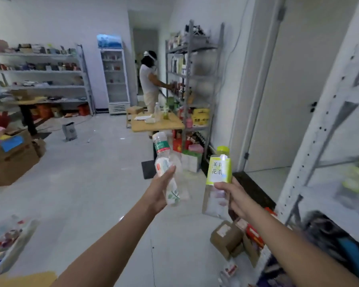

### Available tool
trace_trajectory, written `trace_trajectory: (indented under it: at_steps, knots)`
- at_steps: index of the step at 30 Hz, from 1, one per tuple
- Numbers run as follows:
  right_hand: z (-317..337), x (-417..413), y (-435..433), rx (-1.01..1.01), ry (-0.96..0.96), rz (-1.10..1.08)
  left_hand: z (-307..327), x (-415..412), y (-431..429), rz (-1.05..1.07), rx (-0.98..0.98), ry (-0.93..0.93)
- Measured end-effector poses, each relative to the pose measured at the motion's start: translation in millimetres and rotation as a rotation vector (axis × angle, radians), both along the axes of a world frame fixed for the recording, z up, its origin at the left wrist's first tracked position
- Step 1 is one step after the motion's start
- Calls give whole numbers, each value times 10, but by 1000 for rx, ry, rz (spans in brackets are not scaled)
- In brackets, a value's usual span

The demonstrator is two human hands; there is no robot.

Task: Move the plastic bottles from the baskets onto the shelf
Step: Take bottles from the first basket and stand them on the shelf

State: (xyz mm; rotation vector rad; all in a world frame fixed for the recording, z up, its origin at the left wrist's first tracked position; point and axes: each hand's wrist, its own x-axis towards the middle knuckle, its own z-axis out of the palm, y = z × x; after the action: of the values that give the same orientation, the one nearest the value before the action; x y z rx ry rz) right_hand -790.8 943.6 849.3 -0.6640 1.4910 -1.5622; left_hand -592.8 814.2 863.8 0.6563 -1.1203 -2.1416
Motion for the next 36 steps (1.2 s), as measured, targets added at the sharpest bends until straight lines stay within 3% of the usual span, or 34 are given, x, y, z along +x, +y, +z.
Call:
trace_trajectory:
  at_steps: [6,12,16,21,27,36]
  knots:
    - [40,-497,845,-51,13,-337,110,-1165,435,-252,-85,-62]
    - [-45,-663,2032,-2,26,-594,-66,-2083,1308,-686,-12,-7]
    - [-106,-710,2832,87,62,-771,-168,-2521,2011,-878,-61,-26]
    - [-218,-869,3767,90,58,-962,-312,-2901,2890,-896,-187,-101]
    - [-339,-1305,4651,102,113,-1050,-474,-3430,3630,-940,-206,-134]
    - [-447,-1892,5305,108,168,-1119,-518,-4016,4518,-1016,-320,-122]
